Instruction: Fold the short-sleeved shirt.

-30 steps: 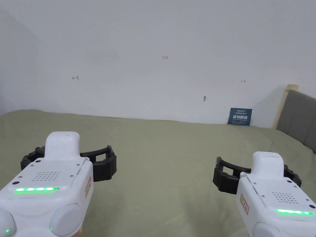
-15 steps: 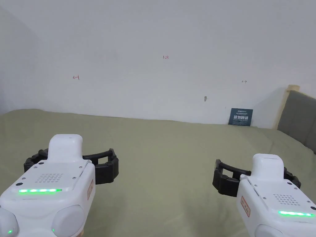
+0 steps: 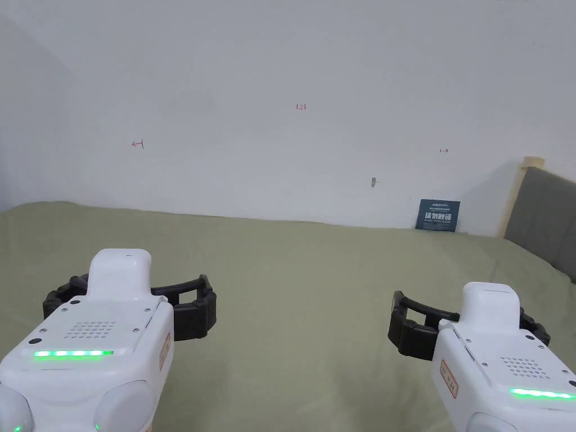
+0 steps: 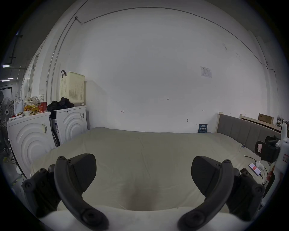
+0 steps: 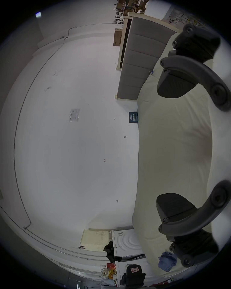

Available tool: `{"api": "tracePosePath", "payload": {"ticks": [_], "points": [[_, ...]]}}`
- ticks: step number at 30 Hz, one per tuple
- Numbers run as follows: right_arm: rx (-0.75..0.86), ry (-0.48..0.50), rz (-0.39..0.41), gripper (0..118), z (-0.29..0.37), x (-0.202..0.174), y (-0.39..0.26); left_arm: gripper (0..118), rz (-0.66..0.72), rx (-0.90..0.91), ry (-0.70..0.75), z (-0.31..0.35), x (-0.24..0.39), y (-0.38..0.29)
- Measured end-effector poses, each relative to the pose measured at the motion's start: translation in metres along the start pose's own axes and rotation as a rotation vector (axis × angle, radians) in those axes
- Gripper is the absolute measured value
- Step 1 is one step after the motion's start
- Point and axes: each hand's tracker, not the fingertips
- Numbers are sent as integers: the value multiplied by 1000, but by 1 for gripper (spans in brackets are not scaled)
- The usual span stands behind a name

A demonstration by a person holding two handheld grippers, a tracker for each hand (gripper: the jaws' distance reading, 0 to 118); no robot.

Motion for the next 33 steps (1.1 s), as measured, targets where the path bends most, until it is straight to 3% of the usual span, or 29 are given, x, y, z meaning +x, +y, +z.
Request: {"api": "tracePosePath", "payload": {"ticks": [20,25,33], "points": [[-35,15,-2,118,-2,1,-4,118,21,-22,-10,-3,4,-5],[-67,28,-27,118,-8,4,-1,118,14,-20,-10,-3,8,-3],[-69,74,-134,118,-3,10,3,118,-3,-24,-20,-3,11,-3]]}}
